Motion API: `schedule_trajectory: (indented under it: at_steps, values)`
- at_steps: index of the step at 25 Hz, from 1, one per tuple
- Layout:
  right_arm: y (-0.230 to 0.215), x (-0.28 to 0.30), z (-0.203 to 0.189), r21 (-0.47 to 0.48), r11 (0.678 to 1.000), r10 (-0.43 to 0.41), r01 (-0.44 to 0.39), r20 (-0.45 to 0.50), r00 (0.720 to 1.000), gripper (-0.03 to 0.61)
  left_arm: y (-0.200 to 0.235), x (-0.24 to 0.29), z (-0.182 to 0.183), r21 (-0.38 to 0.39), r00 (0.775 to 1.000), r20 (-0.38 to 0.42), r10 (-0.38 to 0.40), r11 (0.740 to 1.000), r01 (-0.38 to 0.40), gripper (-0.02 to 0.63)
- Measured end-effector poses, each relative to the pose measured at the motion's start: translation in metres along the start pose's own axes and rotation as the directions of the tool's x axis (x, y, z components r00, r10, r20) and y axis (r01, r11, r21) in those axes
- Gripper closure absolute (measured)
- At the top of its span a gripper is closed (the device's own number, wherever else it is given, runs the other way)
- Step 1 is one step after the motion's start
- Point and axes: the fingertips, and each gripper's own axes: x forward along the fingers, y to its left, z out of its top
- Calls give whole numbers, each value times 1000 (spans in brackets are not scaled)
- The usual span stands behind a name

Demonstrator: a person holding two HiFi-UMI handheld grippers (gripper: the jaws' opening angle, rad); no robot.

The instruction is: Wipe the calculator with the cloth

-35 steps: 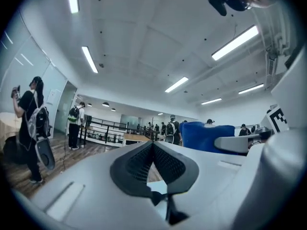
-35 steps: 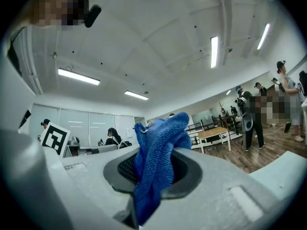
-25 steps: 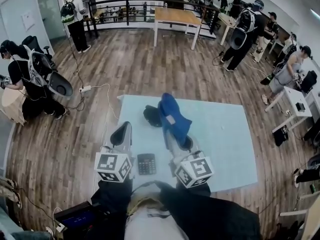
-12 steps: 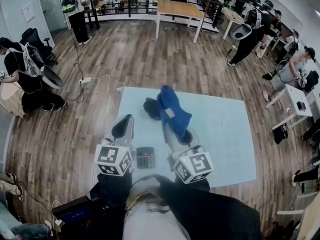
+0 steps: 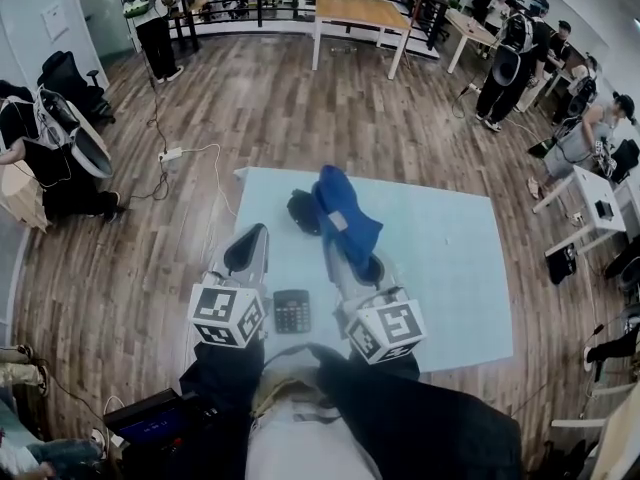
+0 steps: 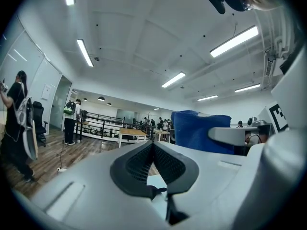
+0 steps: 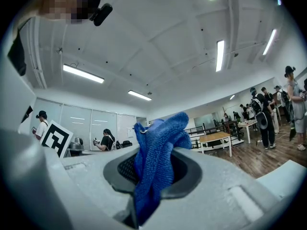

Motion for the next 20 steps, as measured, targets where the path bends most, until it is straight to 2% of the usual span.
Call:
schedule_trajectory:
  at_steps: [20]
  values:
    - [1,7,-12,8,1000,8,-8,-38,999,509,7,2,-7,-18,1000,-17,10,1000,-10,618]
